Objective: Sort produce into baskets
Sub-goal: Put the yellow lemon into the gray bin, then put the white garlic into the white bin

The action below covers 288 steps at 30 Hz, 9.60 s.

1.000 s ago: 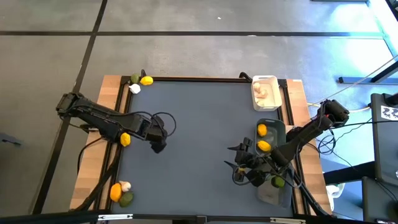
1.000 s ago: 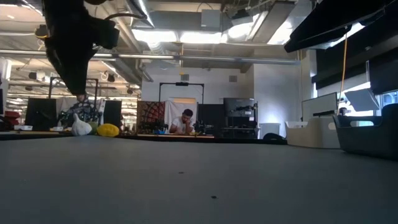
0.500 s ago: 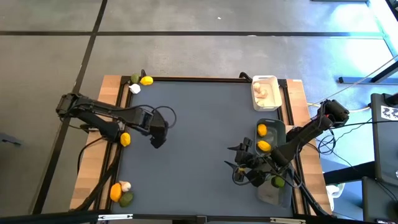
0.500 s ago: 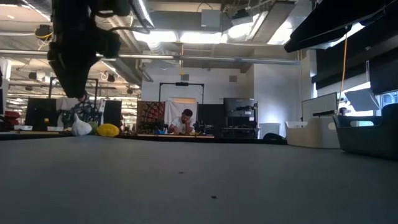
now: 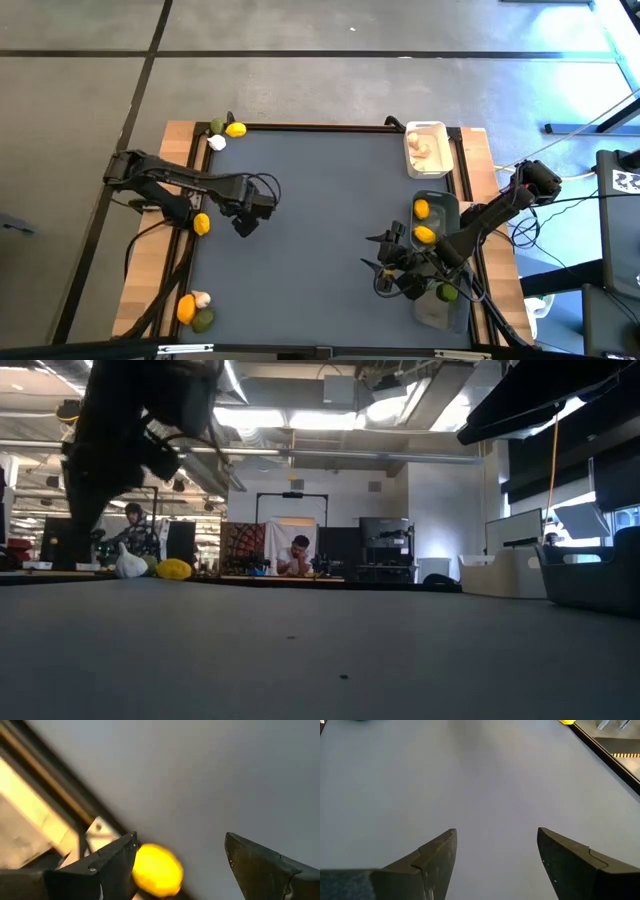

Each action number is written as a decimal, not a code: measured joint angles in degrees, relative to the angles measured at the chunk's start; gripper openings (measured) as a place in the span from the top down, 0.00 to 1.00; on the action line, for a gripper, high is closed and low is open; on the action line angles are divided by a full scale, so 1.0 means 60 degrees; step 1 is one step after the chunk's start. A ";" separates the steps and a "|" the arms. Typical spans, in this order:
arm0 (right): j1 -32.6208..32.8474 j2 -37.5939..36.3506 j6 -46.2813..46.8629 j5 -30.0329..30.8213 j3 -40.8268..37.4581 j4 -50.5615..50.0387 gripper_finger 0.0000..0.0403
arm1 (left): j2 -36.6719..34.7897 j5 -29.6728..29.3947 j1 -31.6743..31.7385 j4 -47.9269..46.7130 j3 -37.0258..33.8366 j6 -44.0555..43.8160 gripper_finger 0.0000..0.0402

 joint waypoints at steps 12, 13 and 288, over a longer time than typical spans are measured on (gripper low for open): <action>0.0000 0.0000 0.0000 0.0000 0.0000 0.0011 0.32 | 0.1170 0.1161 0.0000 -0.0779 0.0000 0.1374 0.26; 0.0000 0.0000 0.0000 0.0000 0.0000 0.0005 0.32 | 0.1289 0.1164 0.0000 -0.0772 0.0000 0.1443 0.26; -0.0922 -0.3257 0.6510 -0.4513 -0.2411 -0.8015 0.33 | 0.1819 -0.1276 -0.1942 1.1287 0.1851 0.5957 0.34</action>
